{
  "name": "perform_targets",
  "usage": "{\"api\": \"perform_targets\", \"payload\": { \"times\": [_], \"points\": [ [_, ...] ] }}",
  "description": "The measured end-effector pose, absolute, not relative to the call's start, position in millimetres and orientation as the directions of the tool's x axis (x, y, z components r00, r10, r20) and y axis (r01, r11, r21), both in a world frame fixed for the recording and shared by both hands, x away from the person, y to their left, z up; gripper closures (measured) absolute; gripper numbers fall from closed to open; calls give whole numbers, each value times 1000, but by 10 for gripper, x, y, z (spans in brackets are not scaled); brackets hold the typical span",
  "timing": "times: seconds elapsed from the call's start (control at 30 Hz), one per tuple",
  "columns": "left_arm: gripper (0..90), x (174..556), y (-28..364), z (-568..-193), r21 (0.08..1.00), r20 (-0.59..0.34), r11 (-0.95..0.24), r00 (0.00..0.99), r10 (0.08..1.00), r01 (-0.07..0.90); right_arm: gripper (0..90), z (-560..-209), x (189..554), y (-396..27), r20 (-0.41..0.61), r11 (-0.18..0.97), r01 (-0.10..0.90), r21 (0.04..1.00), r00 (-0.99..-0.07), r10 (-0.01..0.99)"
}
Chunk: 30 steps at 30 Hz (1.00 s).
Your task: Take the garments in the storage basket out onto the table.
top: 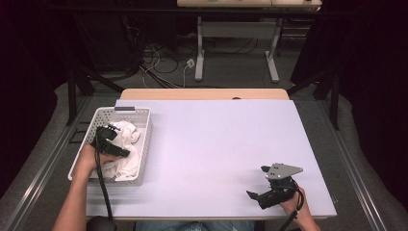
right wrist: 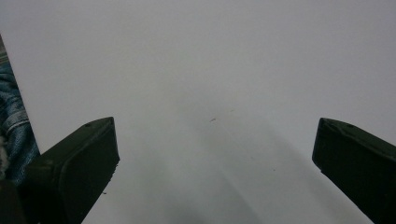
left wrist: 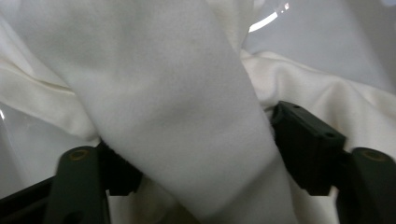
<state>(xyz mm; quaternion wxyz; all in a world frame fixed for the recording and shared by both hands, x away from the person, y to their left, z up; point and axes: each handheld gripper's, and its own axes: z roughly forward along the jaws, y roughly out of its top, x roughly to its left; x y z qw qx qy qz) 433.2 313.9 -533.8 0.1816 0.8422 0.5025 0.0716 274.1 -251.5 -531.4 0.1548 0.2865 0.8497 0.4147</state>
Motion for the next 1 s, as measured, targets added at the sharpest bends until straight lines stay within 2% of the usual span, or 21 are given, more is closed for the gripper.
{"api": "perform_targets", "payload": {
  "times": [0.07,0.17,0.37,0.67,1.0],
  "points": [
    [440,4320,3136,-5331,387,-76,-411,473,878,825,1,-5317,2742,-2511,-28,490,357,795,-786,618],
    [520,4321,3147,-5324,394,-79,-424,490,868,815,1,-5309,2736,-2505,-33,494,352,795,-788,615],
    [629,4319,3162,-5324,406,-88,-425,498,863,809,1,-5311,2740,-2506,-25,488,360,795,-784,620],
    [673,4319,3180,-5298,420,-107,-400,482,869,814,1,-5316,2747,-2520,-24,480,354,803,-785,619],
    [675,4261,3186,-5179,509,-83,-376,478,874,775,1,-5317,2756,-2528,-19,484,363,796,-784,620]
  ]
}}
